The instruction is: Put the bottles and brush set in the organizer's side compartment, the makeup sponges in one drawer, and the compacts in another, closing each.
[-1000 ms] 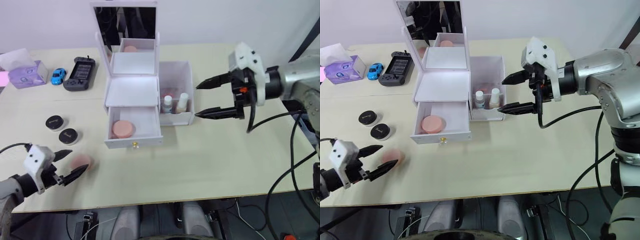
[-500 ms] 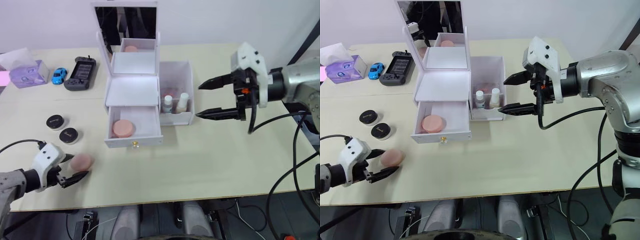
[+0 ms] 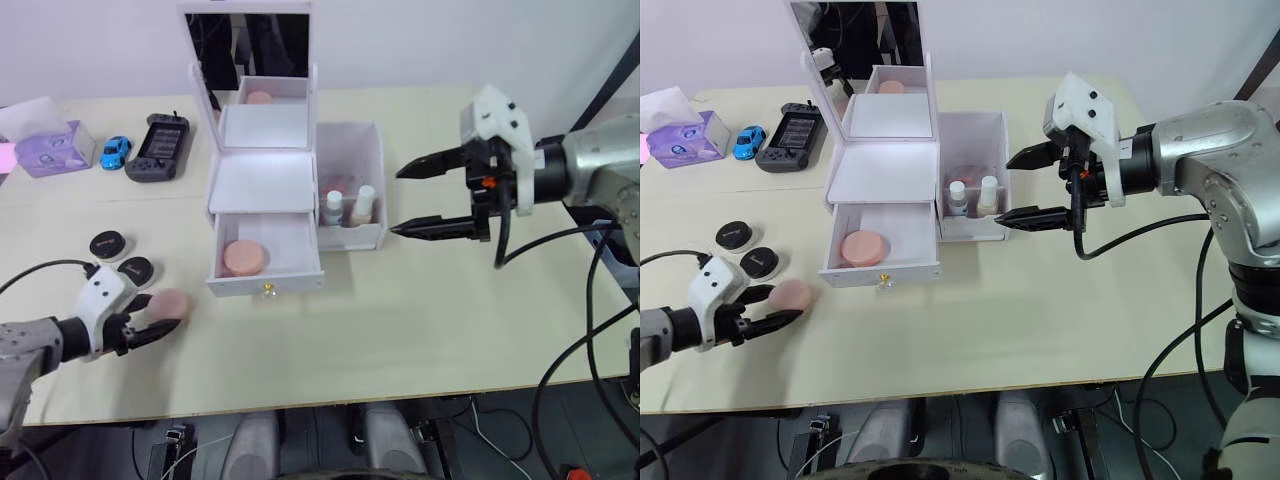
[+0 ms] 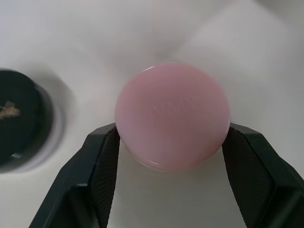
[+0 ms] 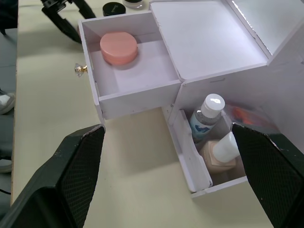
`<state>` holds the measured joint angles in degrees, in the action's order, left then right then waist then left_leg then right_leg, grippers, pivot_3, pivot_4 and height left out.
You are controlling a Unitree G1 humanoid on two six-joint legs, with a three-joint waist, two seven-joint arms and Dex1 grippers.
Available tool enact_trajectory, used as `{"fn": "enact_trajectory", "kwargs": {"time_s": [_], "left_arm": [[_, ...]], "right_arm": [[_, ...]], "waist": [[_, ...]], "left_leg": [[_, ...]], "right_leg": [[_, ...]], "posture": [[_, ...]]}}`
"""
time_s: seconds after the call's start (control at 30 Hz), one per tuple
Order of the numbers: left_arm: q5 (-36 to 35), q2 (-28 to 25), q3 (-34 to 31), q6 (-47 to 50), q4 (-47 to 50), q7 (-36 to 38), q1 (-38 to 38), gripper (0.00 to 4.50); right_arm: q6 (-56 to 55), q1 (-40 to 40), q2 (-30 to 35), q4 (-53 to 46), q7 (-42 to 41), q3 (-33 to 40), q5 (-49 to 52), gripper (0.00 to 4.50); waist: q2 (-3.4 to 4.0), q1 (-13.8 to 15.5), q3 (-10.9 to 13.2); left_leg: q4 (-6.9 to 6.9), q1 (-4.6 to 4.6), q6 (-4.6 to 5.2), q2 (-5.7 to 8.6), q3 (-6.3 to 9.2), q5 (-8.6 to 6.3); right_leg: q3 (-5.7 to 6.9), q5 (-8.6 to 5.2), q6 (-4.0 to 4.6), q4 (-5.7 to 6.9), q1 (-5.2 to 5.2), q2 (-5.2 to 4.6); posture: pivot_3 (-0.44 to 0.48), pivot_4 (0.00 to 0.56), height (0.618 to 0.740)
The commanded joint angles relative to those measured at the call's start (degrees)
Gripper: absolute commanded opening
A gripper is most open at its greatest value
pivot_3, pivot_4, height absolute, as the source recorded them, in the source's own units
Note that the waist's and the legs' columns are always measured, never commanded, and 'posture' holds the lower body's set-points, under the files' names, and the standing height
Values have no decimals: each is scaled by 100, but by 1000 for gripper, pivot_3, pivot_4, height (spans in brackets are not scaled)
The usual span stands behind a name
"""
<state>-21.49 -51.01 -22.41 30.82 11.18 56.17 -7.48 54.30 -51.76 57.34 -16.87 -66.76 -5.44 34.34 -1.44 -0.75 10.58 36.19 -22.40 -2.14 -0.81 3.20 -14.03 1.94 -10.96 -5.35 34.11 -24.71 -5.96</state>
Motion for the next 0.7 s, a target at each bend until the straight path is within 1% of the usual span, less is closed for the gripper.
{"fn": "enact_trajectory", "kwargs": {"time_s": [0.03, 0.13, 0.2, 0.23, 0.27, 0.37, 0.47, 0.57, 0.6, 0.67, 0.7], "left_arm": [[-429, -240, -556, 240, 120, -4, 410, 2662], [-860, -553, -699, 600, 237, 109, 1008, 2662], [-1150, -865, -592, 838, 282, 260, 1575, 2662], [-1227, -1008, -483, 891, 291, 363, 1802, 2662], [-1307, -1174, -235, 950, 307, 511, 2152, 2662], [-1393, -1454, 459, 1051, 273, 854, 2963, 2662], [-1341, -1451, 1321, 1148, 237, 1204, 3867, 2662], [-942, -1136, 2471, 1066, 233, 1561, 4643, 2662], [-827, -1016, 2715, 1029, 168, 1604, 4794, 2662], [-699, -898, 2951, 960, 37, 1727, 4963, 2662], [-598, -759, 3116, 918, -66, 1759, 5103, 2662]], "right_arm": [[-73, -68, 30, -95, 5, 211, 50, 4500], [-106, -90, 13, -63, -2, 190, 41, 4500], [-130, -95, 6, -53, -7, 180, 33, 4500], [-134, -103, -3, -49, -4, 176, 30, 4500], [-125, -105, -10, -60, 8, 195, 46, 4500], [-87, -96, -30, -109, 69, 239, 78, 4500], [9, -8, 0, -223, 189, 345, 129, 4500], [248, 272, 146, -535, 392, 662, 286, 4500], [358, 345, 190, -629, 469, 764, 345, 4500], [520, 410, 227, -757, 587, 884, 441, 4500], [652, 495, 284, -874, 643, 1028, 545, 4500]], "waist": [[-1, 16, 0], [0, 10, 0], [-3, 12, 2], [-4, 8, 1], [-3, 1, 2], [1, -3, 4], [2, -1, 4], [0, 17, 5], [0, 21, 5], [-1, -1, 6], [-2, -29, 7]], "left_leg": [[1, 0, 0, -2, 4, 0], [3, 0, 0, -4, 6, 0], [6, 0, 0, -4, 5, 0], [5, -1, 0, -4, 5, 0], [5, -1, 0, -4, 5, 0], [-1, 0, 0, -3, 1, 0], [-6, 0, 1, -3, 1, 1], [-4, -2, 1, -3, 3, 1], [-3, -2, 1, -3, 3, 1], [0, -1, 1, -2, 2, 1], [2, -1, 2, -2, 2, 1]], "right_leg": [[0, 1, 1, 0, 0, 5], [0, 2, 5, 1, 1, 7], [0, 3, 5, 1, 2, 7], [0, 3, 5, 0, 2, 8], [-1, 3, 5, -1, 2, 8], [-4, 3, 4, -5, 3, 8], [-6, 3, 5, -3, 2, 12], [-7, 3, 3, -1, 3, 15], [-7, 2, 3, -3, 4, 15], [-10, 2, 2, -3, 7, 15], [-10, 2, 2, -3, 7, 15]], "posture": [[0, 150, 740], [0, 150, 740], [0, 150, 740], [0, 150, 740], [0, 150, 740], [0, 150, 740], [0, 150, 740], [0, 150, 740], [0, 150, 740], [0, 150, 740], [0, 150, 740]]}}
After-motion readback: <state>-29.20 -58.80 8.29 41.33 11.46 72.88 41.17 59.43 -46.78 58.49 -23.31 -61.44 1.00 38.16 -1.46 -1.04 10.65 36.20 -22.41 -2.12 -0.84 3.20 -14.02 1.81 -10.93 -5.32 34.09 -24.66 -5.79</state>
